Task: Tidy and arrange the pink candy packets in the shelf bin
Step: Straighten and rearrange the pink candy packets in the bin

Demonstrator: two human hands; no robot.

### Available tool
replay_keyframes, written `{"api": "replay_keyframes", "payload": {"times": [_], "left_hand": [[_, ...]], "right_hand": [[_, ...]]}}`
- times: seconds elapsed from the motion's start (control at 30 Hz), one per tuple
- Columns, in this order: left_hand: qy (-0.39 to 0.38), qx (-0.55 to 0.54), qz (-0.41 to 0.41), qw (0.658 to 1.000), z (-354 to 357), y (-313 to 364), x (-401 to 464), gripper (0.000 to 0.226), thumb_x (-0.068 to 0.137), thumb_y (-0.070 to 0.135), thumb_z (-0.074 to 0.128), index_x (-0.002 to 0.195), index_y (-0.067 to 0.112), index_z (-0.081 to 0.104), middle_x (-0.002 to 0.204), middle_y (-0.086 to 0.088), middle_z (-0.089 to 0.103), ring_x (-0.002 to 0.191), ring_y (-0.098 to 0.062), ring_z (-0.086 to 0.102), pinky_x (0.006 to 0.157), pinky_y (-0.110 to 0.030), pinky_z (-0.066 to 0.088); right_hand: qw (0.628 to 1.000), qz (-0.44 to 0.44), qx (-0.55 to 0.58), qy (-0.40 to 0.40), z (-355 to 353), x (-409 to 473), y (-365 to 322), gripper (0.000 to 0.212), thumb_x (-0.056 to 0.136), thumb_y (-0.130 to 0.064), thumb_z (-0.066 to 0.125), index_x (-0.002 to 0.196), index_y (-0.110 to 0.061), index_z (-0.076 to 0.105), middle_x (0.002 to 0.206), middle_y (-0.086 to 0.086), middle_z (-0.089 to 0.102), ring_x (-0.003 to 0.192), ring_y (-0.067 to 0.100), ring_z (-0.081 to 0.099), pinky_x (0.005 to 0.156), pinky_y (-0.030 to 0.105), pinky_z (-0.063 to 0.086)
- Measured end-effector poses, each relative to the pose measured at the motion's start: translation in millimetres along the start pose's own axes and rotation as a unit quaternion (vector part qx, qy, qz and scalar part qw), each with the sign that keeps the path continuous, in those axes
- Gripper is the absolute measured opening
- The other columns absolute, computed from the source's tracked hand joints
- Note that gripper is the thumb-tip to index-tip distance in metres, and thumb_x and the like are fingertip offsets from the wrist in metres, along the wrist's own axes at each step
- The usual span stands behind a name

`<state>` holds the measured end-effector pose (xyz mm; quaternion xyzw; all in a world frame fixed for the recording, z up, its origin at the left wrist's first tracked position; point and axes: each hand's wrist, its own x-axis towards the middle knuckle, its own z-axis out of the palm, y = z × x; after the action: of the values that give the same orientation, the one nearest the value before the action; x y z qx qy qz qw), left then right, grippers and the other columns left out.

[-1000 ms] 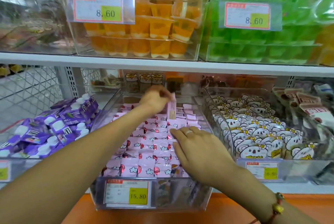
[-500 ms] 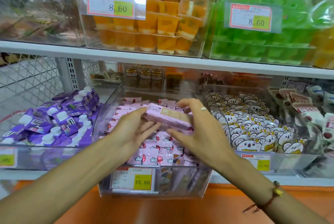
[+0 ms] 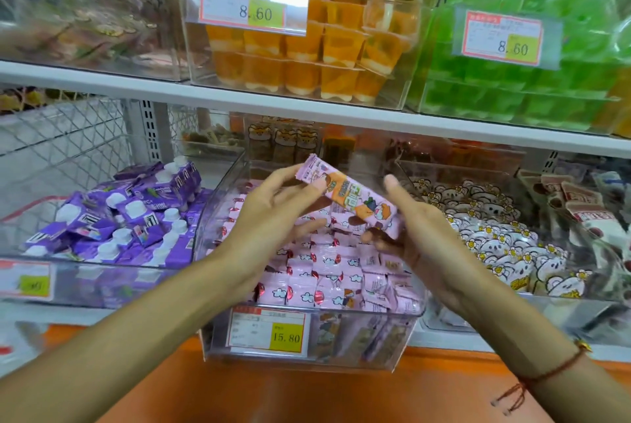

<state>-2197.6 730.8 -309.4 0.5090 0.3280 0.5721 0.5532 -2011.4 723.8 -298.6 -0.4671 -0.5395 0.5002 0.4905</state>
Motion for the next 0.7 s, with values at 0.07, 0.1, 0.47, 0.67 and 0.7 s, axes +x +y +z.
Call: {"api": "replay_keyframes", "payload": {"times": [0.07, 0.1, 0.47, 0.67, 0.7], "left_hand": [[0.025, 0.023, 0.015, 0.999, 1, -2, 1, 0.034, 0.085, 0.029, 0.066, 0.118, 0.022, 0.058, 0.100, 0.005, 0.073, 0.091, -0.005, 0.069, 0.066, -0.014, 0.054], [0.038, 0.071, 0.038, 0.996, 1, -4, 2, 0.032, 0.084, 0.031, 0.066, 0.114, 0.025, 0.057, 0.099, 0.007, 0.072, 0.088, 0.000, 0.068, 0.065, -0.011, 0.052], [-0.031, 0.695, 0.194, 0.691, -36, -28, 1, 0.049, 0.099, 0.044, 0.033, 0.142, 0.023, 0.035, 0.147, 0.006, 0.039, 0.133, -0.012, 0.033, 0.106, -0.027, 0.026], [-0.050, 0.728, 0.133, 0.671, -41, -36, 1, 0.053, 0.098, 0.051, 0.021, 0.138, 0.023, 0.043, 0.143, 0.006, 0.046, 0.128, -0.012, 0.038, 0.103, -0.029, 0.031], [-0.050, 0.727, 0.131, 0.673, -41, -36, 2, 0.053, 0.097, 0.051, 0.021, 0.136, 0.023, 0.044, 0.141, 0.006, 0.047, 0.127, -0.013, 0.039, 0.101, -0.029, 0.032]], "right_hand": [[0.996, 0.014, 0.086, 0.000, -2, 1, -1, 0.060, 0.089, -0.061, 0.038, 0.102, -0.011, 0.068, 0.093, 0.012, 0.074, 0.076, 0.018, 0.071, 0.062, 0.022, 0.056], [0.993, 0.011, 0.119, 0.001, -1, 1, -3, 0.061, 0.085, -0.062, 0.042, 0.107, -0.010, 0.064, 0.098, 0.012, 0.073, 0.082, 0.021, 0.071, 0.064, 0.023, 0.056], [0.890, -0.207, -0.326, 0.244, -7, 47, 0, 0.028, 0.089, -0.027, 0.063, 0.105, -0.013, 0.045, 0.079, 0.007, 0.061, 0.065, 0.027, 0.059, 0.057, 0.039, 0.049], [0.806, -0.222, -0.532, 0.134, -2, 86, -4, 0.018, 0.086, -0.023, 0.067, 0.101, -0.012, 0.062, 0.099, 0.003, 0.063, 0.087, 0.024, 0.059, 0.072, 0.031, 0.046], [0.803, -0.220, -0.542, 0.111, 1, 89, -5, 0.020, 0.086, -0.022, 0.067, 0.103, -0.014, 0.063, 0.098, -0.001, 0.060, 0.087, 0.022, 0.060, 0.077, 0.032, 0.049]]}}
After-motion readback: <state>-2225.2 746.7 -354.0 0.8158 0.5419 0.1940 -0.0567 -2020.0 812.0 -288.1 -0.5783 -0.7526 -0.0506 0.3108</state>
